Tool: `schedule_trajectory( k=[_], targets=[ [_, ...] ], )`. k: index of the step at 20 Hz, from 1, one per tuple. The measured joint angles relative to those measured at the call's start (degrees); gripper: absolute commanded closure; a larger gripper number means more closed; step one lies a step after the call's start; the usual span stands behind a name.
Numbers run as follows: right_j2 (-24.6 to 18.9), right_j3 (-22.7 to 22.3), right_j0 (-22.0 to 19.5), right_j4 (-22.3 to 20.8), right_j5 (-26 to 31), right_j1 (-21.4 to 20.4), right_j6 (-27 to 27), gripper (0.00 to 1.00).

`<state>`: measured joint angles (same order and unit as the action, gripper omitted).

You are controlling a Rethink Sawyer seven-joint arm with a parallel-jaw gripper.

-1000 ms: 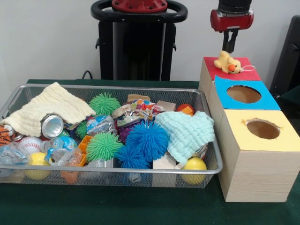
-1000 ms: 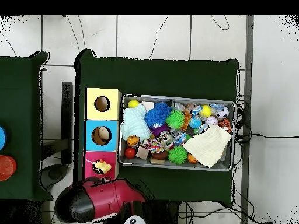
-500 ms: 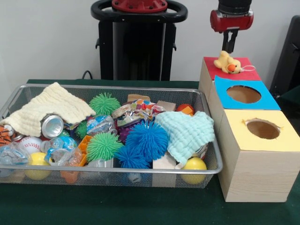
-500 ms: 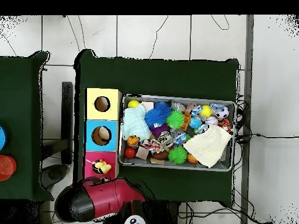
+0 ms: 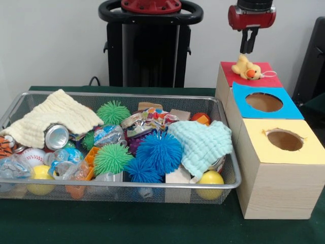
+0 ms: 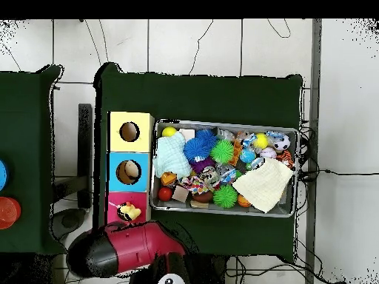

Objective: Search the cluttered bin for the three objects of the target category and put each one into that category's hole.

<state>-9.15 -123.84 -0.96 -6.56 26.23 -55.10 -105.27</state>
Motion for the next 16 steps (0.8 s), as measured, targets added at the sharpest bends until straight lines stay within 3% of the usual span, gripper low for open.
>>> schedule_trajectory(
  k=[16],
  targets=[
    [0.0, 5.8, -1.2, 0.0, 0.3, 3.0, 0.0, 1.00]
  ],
)
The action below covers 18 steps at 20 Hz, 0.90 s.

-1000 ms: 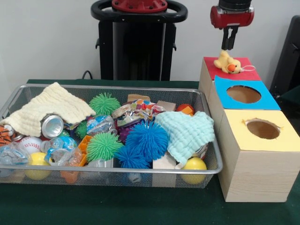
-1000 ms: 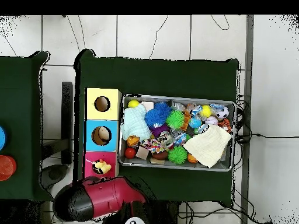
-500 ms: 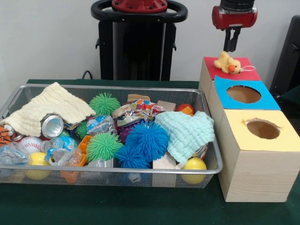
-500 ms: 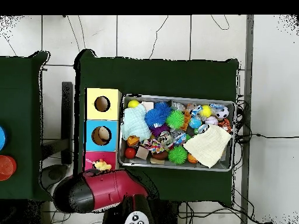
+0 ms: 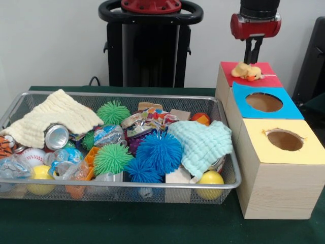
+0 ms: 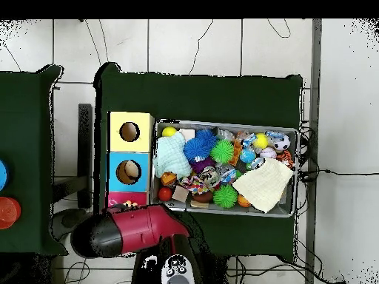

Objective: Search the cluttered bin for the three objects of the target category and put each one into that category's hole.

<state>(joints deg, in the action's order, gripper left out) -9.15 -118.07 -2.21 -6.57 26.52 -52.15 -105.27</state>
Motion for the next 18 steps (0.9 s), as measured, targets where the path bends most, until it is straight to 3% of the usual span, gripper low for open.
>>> schedule_trajectory(
  k=[18],
  targets=[
    [0.0, 2.0, -0.4, 0.0, 0.0, 0.1, 0.0, 1.00]
  ],
)
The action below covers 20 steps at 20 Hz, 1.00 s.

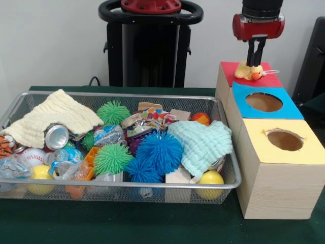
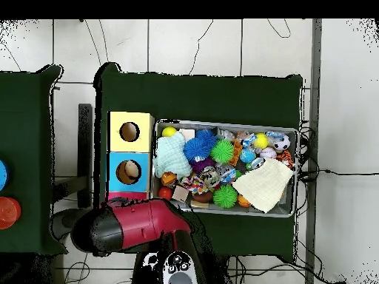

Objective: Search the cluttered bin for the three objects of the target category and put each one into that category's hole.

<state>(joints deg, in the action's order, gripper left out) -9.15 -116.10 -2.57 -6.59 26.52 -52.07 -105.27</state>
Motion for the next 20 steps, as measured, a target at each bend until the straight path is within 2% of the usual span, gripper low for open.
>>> schedule_trajectory(
  k=[13, 20],
  targets=[
    [0.0, -0.2, 0.0, -0.1, -0.1, 0.1, 0.0, 1.00],
    [0.1, -0.2, 0.5, -1.8, -1.6, 0.3, 0.0, 1.00]
  ],
)
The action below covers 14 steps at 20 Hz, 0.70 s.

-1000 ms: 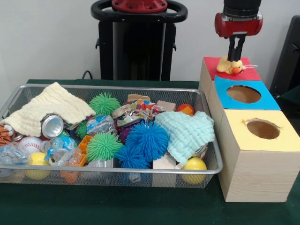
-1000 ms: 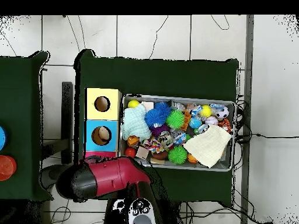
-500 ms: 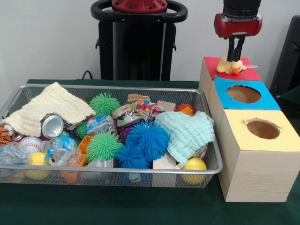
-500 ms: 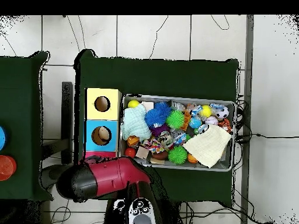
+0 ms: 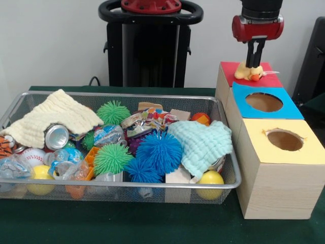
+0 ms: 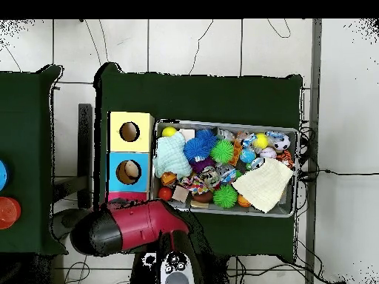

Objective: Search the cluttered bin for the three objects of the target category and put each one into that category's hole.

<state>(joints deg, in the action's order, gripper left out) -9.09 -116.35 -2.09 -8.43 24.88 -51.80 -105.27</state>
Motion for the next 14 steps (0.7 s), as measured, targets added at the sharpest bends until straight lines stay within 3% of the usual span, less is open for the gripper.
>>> schedule_trajectory(
  k=[14],
  targets=[
    [0.9, 0.0, 2.0, -2.0, -7.7, 4.5, 0.0, 1.00]
  ],
)
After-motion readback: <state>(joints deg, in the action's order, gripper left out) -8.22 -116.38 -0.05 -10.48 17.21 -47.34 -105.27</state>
